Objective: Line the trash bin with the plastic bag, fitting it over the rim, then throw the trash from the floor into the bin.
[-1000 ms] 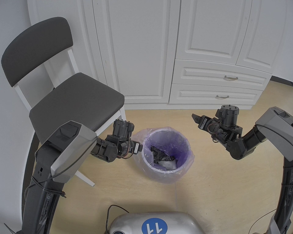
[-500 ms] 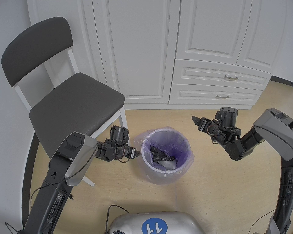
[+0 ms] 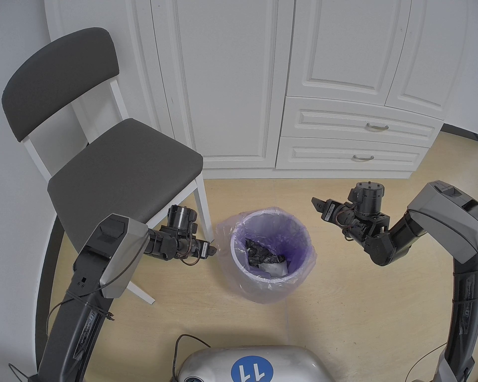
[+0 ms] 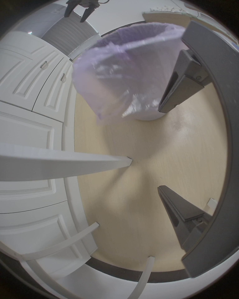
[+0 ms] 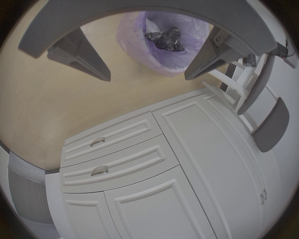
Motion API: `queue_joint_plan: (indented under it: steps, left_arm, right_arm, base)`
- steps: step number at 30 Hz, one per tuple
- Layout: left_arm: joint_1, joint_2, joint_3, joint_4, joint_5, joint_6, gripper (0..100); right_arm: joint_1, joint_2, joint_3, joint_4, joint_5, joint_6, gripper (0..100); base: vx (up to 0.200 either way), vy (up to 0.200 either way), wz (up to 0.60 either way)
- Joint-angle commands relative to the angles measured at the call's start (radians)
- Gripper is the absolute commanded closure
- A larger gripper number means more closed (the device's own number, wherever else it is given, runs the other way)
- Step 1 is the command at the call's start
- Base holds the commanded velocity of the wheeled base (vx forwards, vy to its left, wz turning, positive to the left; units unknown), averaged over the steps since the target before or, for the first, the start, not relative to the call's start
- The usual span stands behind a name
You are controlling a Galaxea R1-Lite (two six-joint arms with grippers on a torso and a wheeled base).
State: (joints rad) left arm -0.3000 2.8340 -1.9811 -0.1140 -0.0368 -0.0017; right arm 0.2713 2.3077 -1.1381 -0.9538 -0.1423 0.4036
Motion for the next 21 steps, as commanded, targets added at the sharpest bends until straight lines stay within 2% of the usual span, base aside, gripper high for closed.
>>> queue_joint_plan:
  steps: [1,2,3,8,13,16,21]
  left_arm:
    - [-0.014,-0.229,0.182,0.031,0.048,-0.006,0]
    - [-0.014,-0.229,0.182,0.031,0.048,-0.006,0]
    - [-0.048,-0.315,0.289,0.022,0.077,-0.006,0]
    - [-0.143,-0.479,0.513,0.008,0.120,-0.004,0]
    - [-0.220,-0.567,0.613,-0.049,0.184,-0.009,0]
    - [-0.240,-0.616,0.659,-0.076,0.193,-0.009,0]
    - [-0.271,-0.782,0.812,-0.161,0.192,-0.012,0]
  right_arm:
    - [0.002,-0.036,0.029,0.012,0.001,-0.011,0]
    - [0.002,-0.036,0.029,0.012,0.001,-0.011,0]
    - [0.000,-0.059,0.058,0.012,0.001,-0.032,0]
    - [0.000,-0.128,0.139,0.007,0.001,-0.094,0]
    - [0.003,-0.200,0.230,0.003,0.003,-0.115,0]
    - [0.008,-0.234,0.282,-0.003,0.001,-0.115,0]
    - [0.009,-0.321,0.409,-0.052,-0.005,-0.106,0]
  base:
    - [0.000,0.000,0.00]
    - [0.000,0.000,0.00]
    - [0.000,0.000,0.00]
    - [0.000,0.000,0.00]
    - [0.000,0.000,0.00]
    - [0.000,0.000,0.00]
    - [0.000,0.000,0.00]
